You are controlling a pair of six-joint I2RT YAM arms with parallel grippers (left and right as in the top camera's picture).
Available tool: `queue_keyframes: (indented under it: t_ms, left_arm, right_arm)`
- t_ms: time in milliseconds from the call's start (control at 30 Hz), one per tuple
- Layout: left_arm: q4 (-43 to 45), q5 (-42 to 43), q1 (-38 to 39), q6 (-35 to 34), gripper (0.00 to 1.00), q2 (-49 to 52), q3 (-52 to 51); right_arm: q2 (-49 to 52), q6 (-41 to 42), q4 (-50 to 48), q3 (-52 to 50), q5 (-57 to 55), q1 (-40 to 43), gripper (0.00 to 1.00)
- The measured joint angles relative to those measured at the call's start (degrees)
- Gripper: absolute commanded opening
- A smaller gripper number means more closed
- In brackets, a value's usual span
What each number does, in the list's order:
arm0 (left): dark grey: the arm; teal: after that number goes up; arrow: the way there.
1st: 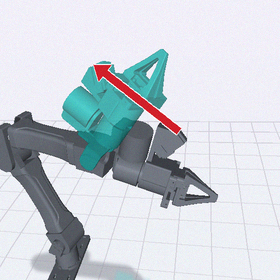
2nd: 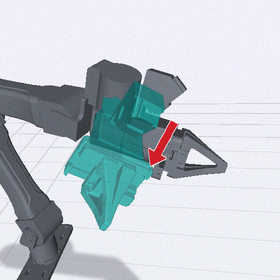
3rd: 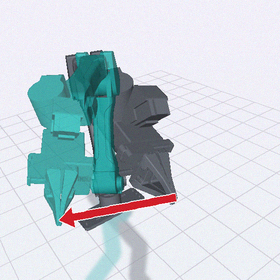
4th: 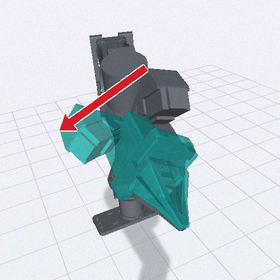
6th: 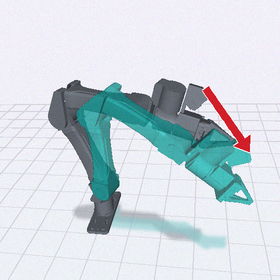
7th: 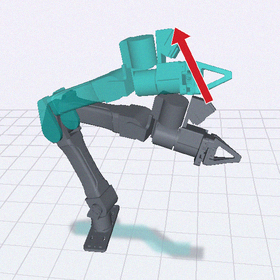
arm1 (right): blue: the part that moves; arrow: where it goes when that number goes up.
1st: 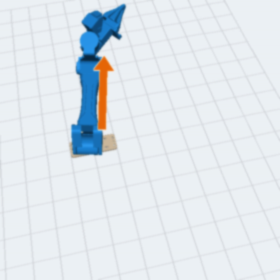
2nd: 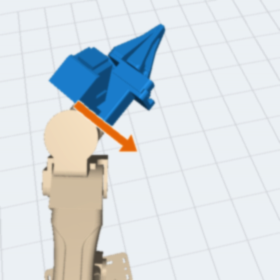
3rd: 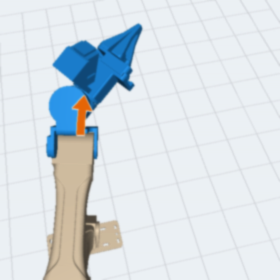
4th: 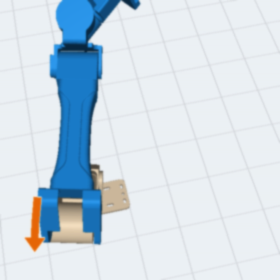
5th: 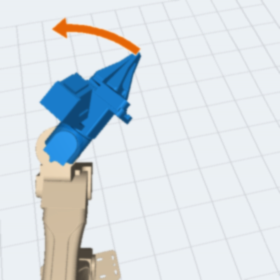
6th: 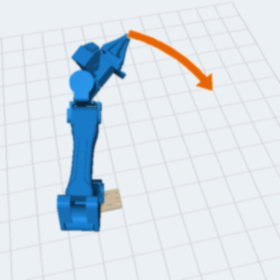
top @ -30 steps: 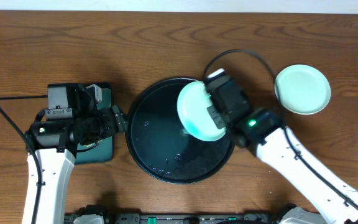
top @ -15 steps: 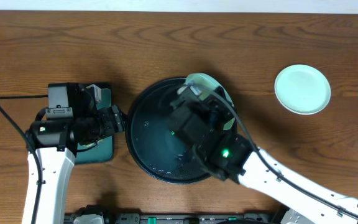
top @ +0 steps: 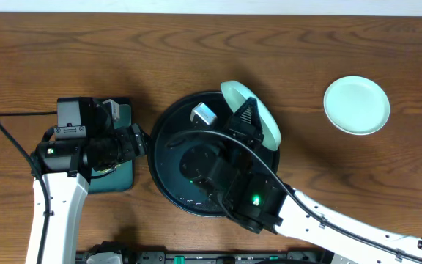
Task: Clean dirty plates on tray and stack at the side
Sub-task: 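Carry the pale green plate right and stack it on the plate pile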
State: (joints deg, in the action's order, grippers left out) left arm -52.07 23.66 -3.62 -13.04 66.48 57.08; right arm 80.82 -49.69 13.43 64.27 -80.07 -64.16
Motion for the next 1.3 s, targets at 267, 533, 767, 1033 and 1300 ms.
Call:
queue_keyframes:
  t_ms: [267,533,767,1033,1300]
  left_arm:
    - [0.0,0.0,0.0,0.0,0.81,0.0,0.0]
    - [0.0,0.0,0.0,0.0,0.81,0.0,0.0]
    - [-0.5,0.0,0.0,0.0,0.81,0.0,0.0]
    - [-0.4,0.0,0.0,0.0,0.81,0.0,0.0]
    - [-0.4,0.0,0.0,0.0,0.81,0.0,0.0]
  right_arm:
    - [0.0,-3.7,-0.1,0.0,-1.0,-0.6,0.01]
    - [0.2,-3.7,-1.6,0.0,-0.9,-1.3,0.01]
    - [1.3,-2.6,-3.2,0.0,0.1,-1.6,0.01]
    - [1.3,2.1,-2.9,0.0,2.4,-4.1,0.01]
    - [2.8,38.2,20.8,0.0,34.3,6.3,0.01]
